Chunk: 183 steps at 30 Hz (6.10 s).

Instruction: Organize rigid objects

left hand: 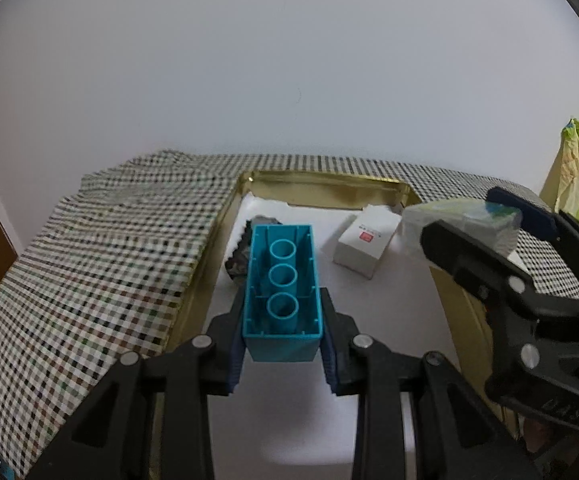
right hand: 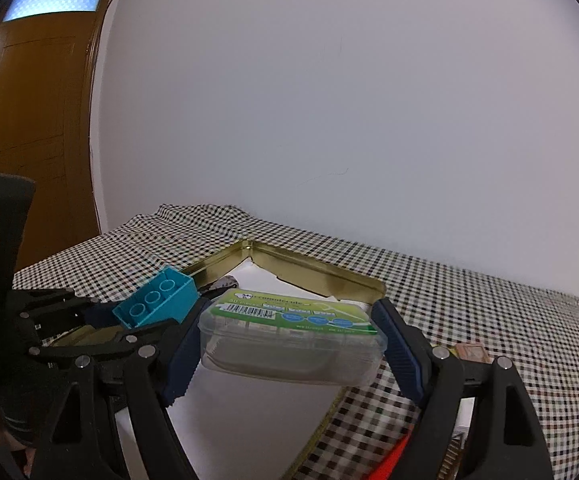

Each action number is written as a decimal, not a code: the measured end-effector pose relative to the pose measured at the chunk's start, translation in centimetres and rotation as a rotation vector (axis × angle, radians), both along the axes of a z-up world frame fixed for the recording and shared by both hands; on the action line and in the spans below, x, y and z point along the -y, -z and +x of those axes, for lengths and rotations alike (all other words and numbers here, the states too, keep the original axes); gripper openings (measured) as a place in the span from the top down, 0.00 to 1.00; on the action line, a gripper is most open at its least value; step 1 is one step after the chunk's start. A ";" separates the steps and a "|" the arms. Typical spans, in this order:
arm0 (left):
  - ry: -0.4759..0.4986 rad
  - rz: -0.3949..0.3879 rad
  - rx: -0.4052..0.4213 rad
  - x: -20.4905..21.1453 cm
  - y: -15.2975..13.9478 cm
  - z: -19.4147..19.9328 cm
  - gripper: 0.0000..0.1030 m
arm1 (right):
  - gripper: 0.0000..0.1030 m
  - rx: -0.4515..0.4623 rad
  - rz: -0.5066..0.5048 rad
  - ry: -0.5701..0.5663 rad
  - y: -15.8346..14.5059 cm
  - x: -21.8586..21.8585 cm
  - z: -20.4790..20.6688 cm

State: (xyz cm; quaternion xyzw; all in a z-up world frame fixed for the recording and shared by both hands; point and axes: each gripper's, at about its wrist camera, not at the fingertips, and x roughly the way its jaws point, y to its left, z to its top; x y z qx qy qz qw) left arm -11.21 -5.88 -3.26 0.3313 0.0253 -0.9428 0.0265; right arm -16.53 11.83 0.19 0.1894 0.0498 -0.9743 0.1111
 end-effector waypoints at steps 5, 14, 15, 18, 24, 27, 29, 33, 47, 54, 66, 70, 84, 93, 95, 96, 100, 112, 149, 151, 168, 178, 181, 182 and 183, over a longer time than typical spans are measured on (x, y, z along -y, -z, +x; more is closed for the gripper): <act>0.007 -0.017 0.024 0.0 0.2 -0.2 0.71 | 0.20 0.039 -0.007 -0.010 0.5 0.3 -1.6; 0.018 -0.046 0.061 0.1 0.5 -0.7 0.71 | 0.20 0.071 0.003 -0.033 0.7 1.4 -2.5; 0.018 -0.046 0.063 0.2 0.4 -0.6 0.71 | 0.20 0.075 0.004 -0.035 0.7 1.4 -2.6; 0.022 -0.052 0.069 0.2 0.4 -0.6 0.71 | 0.20 0.091 0.001 -0.036 0.9 1.5 -3.1; 0.030 -0.058 0.091 0.7 0.6 -1.1 0.71 | 0.20 0.111 0.014 -0.043 1.0 1.7 -3.4; 0.036 -0.065 0.103 0.9 0.8 -1.5 0.71 | 0.20 0.125 0.027 -0.047 1.0 2.0 -3.6; 0.032 -0.069 0.109 1.0 1.0 -1.5 0.71 | 0.20 0.129 0.034 -0.042 1.0 2.2 -3.5; 0.025 -0.080 0.128 1.5 1.4 -2.0 0.71 | 0.20 0.142 0.042 -0.054 1.0 2.5 -3.7; 0.016 -0.092 0.114 2.3 1.1 -2.1 0.37 | 0.19 0.233 -0.003 -0.082 1.8 3.0 -5.2; 0.013 -0.091 0.046 1.9 0.0 -0.1 0.10 | 0.08 0.168 -0.023 -0.049 1.3 2.3 -3.8; 0.029 -0.024 -0.065 -1.9 -0.6 3.5 0.03 | 0.08 0.025 -0.045 0.124 -0.8 -7.5 3.6; 0.061 -0.026 -0.090 -4.7 -0.8 4.0 0.03 | 0.08 0.034 -0.027 0.186 0.1 -9.9 5.1; 0.344 -0.083 -0.031 -16.3 0.7 2.2 0.35 | 0.08 0.094 -0.171 0.368 3.2 -16.1 5.0; 0.382 -0.054 0.092 -17.5 2.1 -0.3 0.46 | 0.08 0.083 -0.194 0.383 3.4 -16.1 5.3; 0.372 -0.050 0.109 -17.5 2.4 -0.7 0.54 | 0.08 0.090 -0.206 0.390 3.3 -16.5 5.5; 0.369 -0.050 0.107 -17.4 2.5 -0.7 0.54 | 0.08 0.095 -0.213 0.393 3.4 -16.6 5.5; 0.377 -0.079 0.110 -17.9 2.9 -0.8 0.58 | 0.08 0.102 -0.233 0.406 3.5 -17.1 5.5; 0.414 -0.044 0.143 -17.3 2.9 -2.0 0.49 | 0.08 0.120 -0.229 0.418 3.8 -17.3 5.4; 0.282 0.012 -0.029 -13.6 1.2 -0.4 0.80 | 0.08 0.297 -0.133 0.449 5.8 -14.3 -2.2; 0.258 0.018 -0.032 -13.4 1.2 -0.4 0.80 | 0.11 0.315 -0.128 0.454 6.0 -14.1 -2.7; 0.246 0.023 -0.012 -13.3 1.5 -0.6 0.80 | 0.32 0.375 -0.139 0.392 6.3 -13.3 -2.3; 0.257 0.071 -0.016 -13.0 1.6 -0.4 0.80 | 0.60 0.414 -0.120 0.387 6.9 -13.3 -2.9; 0.251 0.071 -0.042 -12.8 1.4 -0.1 0.80 | 0.61 0.392 -0.122 0.390 6.6 -13.3 -2.5; 0.247 0.069 -0.049 -12.8 1.4 0.0 0.80 | 0.61 0.385 -0.122 0.391 6.5 -13.2 -2.3; 0.244 0.067 -0.057 -12.8 1.3 0.0 0.80 | 0.61 0.376 -0.124 0.391 6.4 -13.1 -2.3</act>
